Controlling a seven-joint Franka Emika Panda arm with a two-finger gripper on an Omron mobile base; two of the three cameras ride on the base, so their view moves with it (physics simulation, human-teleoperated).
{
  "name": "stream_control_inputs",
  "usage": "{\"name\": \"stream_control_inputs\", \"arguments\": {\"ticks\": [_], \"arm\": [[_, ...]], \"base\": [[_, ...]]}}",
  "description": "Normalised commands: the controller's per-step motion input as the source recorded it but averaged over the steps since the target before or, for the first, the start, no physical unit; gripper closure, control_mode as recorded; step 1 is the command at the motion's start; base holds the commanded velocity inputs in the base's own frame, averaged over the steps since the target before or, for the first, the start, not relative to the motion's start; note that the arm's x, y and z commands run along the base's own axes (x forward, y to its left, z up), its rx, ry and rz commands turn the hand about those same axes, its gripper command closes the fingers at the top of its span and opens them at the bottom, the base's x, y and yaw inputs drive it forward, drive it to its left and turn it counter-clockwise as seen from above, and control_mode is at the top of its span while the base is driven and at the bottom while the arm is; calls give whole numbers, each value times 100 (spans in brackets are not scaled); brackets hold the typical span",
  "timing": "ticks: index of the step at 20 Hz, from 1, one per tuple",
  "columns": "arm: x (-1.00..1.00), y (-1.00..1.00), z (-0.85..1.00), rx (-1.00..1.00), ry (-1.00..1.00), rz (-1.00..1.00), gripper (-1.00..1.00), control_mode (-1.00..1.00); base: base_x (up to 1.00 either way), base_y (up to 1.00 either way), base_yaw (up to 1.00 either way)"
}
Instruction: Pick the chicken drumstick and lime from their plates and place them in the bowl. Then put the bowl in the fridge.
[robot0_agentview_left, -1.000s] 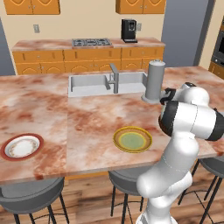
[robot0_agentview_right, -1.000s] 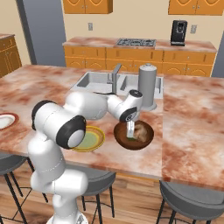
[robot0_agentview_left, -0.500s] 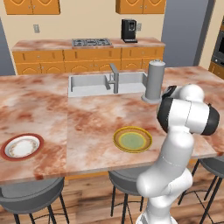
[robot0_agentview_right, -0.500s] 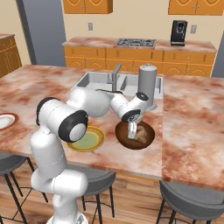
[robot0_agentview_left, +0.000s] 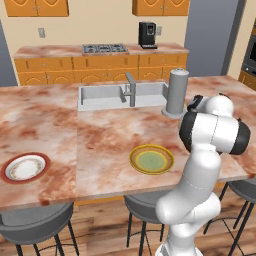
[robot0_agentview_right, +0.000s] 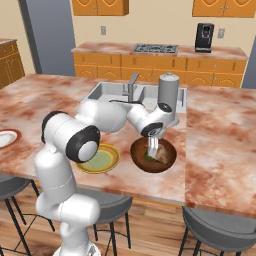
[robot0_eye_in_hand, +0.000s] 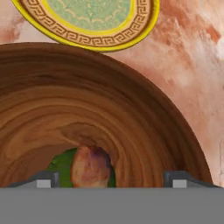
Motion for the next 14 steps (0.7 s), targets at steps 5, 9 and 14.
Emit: {"name": "stream_control_inputs", "arguments": {"ticks": [5, 9, 14], "arm": [[-26, 0, 29, -9, -1, 0, -100, -100], [-41, 2, 33, -12, -3, 0, -100, -100], [-46, 12, 24, -13, -3, 0, -100, -100]], "base": [[0, 0, 0], [0, 0, 0], [0, 0, 0]]}}
